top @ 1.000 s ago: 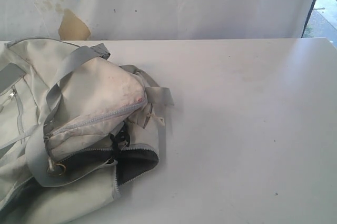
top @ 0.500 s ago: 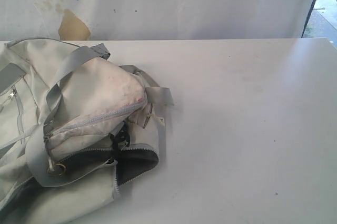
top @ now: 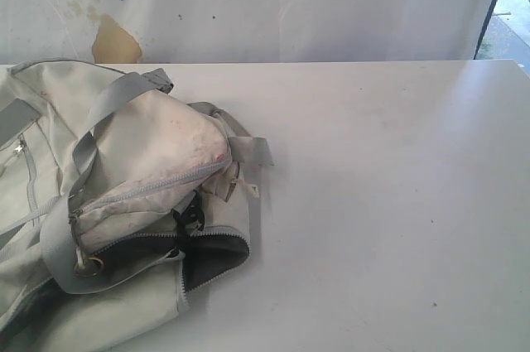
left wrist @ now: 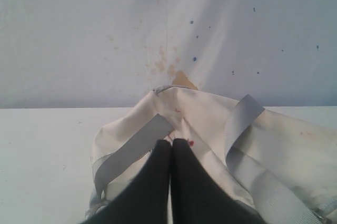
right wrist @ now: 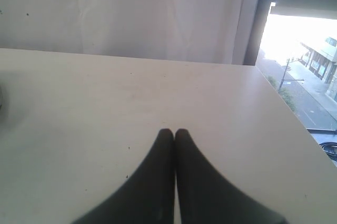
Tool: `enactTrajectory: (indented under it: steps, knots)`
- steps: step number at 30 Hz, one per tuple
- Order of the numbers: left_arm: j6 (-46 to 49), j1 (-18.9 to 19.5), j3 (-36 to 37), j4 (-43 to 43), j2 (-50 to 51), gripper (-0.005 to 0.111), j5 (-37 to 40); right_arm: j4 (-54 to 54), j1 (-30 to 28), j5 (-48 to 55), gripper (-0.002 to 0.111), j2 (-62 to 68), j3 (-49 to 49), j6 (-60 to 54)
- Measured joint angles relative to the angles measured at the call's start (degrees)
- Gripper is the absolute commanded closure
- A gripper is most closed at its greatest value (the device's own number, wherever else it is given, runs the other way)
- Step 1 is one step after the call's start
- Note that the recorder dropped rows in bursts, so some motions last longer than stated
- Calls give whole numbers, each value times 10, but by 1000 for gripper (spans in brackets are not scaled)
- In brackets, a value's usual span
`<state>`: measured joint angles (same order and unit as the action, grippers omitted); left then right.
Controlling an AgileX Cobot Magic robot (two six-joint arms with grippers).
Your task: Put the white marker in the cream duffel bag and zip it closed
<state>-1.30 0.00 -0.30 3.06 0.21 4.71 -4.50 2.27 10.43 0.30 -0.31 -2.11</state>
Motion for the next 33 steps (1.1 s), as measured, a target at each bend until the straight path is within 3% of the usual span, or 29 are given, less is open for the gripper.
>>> enactTrajectory:
  steps: [33]
  knots:
    - [0,0,0,-4,0,107,0,0,0,0,108,0,0,50]
